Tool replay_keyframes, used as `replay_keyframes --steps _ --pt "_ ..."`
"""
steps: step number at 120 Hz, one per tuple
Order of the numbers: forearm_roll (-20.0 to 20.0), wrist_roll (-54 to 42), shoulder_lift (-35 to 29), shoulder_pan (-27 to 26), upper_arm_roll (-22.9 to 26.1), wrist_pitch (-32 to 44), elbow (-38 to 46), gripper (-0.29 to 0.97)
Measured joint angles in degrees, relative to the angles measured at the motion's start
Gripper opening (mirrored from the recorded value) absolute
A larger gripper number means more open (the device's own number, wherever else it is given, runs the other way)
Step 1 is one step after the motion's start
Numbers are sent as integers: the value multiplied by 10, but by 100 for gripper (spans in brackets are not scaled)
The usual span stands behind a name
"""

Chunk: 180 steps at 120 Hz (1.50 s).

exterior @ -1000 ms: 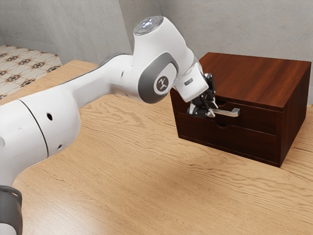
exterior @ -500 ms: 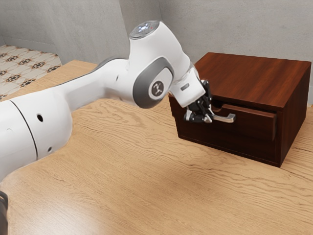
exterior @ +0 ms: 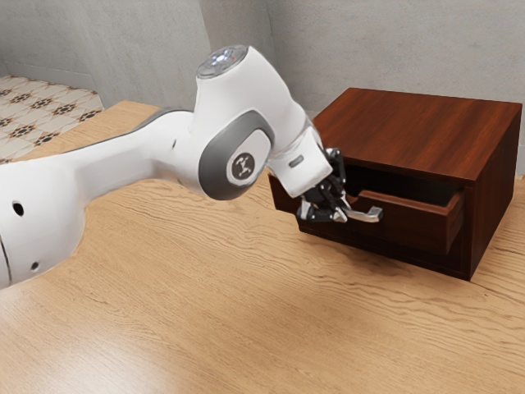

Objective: Pull the drawer handle with one arm to open the drawer

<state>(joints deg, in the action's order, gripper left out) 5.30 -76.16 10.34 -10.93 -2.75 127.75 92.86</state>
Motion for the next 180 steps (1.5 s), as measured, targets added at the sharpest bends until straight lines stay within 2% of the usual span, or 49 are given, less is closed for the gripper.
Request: replay_keyframes --steps 112,143,180 --pt "-1 18 -113 -4 0 26 140 0" --pt "-1 25 -147 8 22 38 185 1" --pt "-2 35 -179 -1 40 46 224 1"
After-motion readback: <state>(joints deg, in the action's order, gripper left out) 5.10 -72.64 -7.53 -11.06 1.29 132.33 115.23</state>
